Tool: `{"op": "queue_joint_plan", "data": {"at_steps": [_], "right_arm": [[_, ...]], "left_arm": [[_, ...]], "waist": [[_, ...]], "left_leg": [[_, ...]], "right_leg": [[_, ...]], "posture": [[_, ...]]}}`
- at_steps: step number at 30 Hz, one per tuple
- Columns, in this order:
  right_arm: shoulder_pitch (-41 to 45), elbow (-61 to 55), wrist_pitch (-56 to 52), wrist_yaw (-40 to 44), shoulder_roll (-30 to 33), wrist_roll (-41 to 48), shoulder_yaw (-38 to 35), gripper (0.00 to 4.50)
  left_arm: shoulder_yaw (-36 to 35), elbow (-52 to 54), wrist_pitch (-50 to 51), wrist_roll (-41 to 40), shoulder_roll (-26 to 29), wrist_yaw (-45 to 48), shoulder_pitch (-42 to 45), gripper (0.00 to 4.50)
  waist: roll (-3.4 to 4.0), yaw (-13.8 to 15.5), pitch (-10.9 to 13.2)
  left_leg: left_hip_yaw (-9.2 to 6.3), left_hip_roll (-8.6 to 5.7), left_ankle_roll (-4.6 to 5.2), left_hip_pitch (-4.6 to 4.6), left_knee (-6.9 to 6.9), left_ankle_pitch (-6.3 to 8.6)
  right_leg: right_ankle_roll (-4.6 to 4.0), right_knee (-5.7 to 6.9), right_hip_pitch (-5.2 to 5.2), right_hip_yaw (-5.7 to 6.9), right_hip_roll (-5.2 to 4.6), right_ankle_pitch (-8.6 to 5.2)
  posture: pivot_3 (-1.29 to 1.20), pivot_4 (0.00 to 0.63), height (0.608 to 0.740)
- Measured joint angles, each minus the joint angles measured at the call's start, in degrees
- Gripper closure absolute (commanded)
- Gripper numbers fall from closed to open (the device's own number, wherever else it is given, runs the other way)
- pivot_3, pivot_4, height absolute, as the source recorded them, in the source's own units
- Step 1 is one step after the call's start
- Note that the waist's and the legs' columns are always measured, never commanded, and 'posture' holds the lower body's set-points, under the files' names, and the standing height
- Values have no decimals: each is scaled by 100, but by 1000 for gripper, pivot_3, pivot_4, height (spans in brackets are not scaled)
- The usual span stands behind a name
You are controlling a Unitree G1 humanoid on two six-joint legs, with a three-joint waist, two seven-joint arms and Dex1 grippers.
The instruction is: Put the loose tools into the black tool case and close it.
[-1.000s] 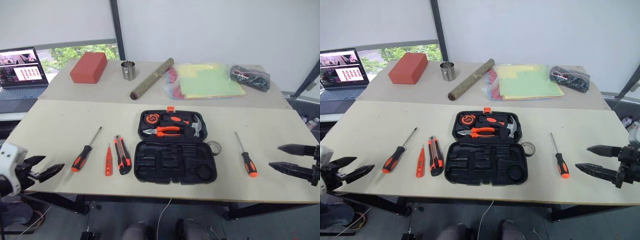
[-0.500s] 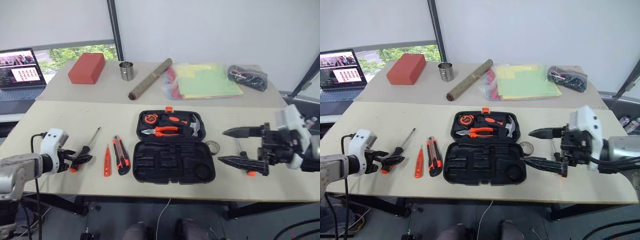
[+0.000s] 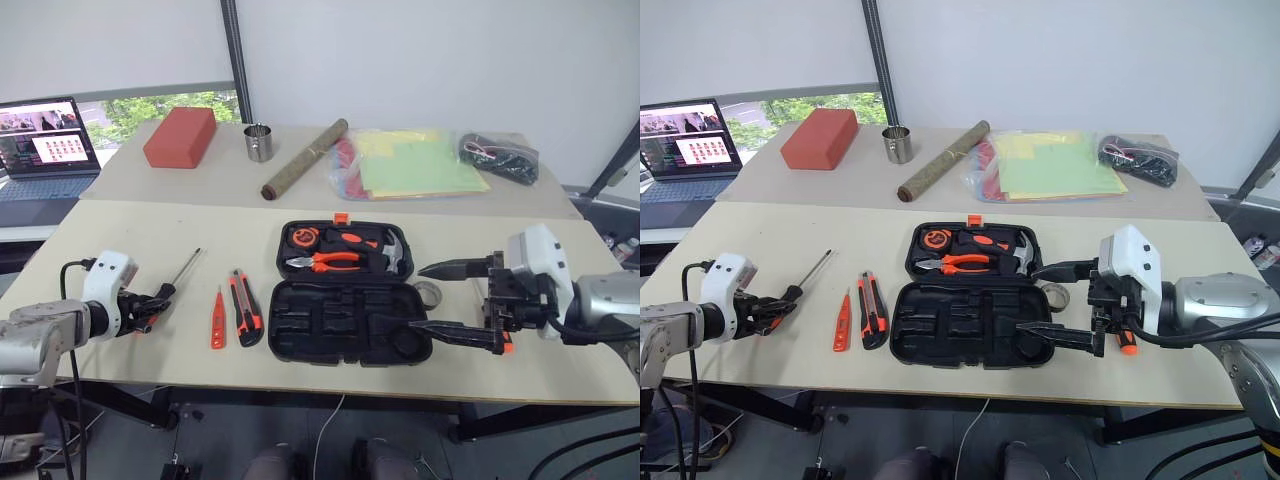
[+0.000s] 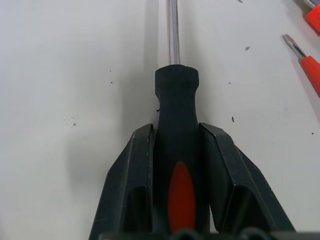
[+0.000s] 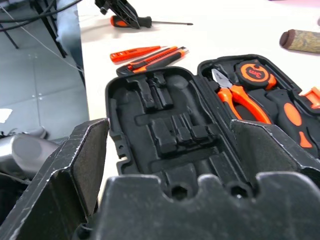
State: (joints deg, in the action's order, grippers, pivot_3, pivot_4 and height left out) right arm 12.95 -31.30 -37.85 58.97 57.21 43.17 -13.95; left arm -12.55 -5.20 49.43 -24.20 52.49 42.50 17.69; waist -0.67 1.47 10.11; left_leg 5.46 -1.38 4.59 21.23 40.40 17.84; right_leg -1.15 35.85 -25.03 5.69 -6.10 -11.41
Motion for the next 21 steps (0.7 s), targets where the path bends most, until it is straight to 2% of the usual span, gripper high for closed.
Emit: {"op": "queue_joint_plan", "data": {"at_steps": [4, 8, 11, 14, 21], "right_arm": [[-202, 48, 66, -1, 0, -94, -24, 0], [-500, 29, 95, -20, -2, -144, -95, 0], [-635, -9, 98, -76, -2, -150, -176, 0], [-724, -99, 97, -251, -80, -139, -275, 0], [-1090, -408, 92, -568, -199, -135, -412, 0]], "left_arm": [[152, 410, -1010, -70, 290, 1127, 471, 3617], [975, 1028, -1535, -155, 366, 2346, 1106, 3617], [1945, 988, -1867, 178, -1, 2860, 1496, 3617], [2744, 504, -2342, 686, -429, 3183, 1920, 3617], [3568, -984, -3487, 1722, -1424, 3477, 2990, 3617]], "waist": [[-24, 12, 5], [-14, 8, 1], [-16, -4, 2], [-20, -18, 4], [-21, 7, 5]], "left_leg": [[-1, -4, 0, 7, 4, 0], [6, -15, 3, 5, 4, -2], [9, -13, 47, 5, 6, -26], [10, 1, 54, 9, 24, -30], [3, 6, 65, 24, 45, -30]], "right_leg": [[-1, -7, 1, 6, -7, 1], [5, -10, 7, 10, -12, -3], [6, -9, 10, 10, 1, -4], [7, -4, 9, 5, 17, -4], [6, 1, 3, 1, 17, -4]], "posture": [[0, 150, 736], [0, 150, 736], [0, 150, 736], [0, 150, 736], [0, 150, 736]]}}
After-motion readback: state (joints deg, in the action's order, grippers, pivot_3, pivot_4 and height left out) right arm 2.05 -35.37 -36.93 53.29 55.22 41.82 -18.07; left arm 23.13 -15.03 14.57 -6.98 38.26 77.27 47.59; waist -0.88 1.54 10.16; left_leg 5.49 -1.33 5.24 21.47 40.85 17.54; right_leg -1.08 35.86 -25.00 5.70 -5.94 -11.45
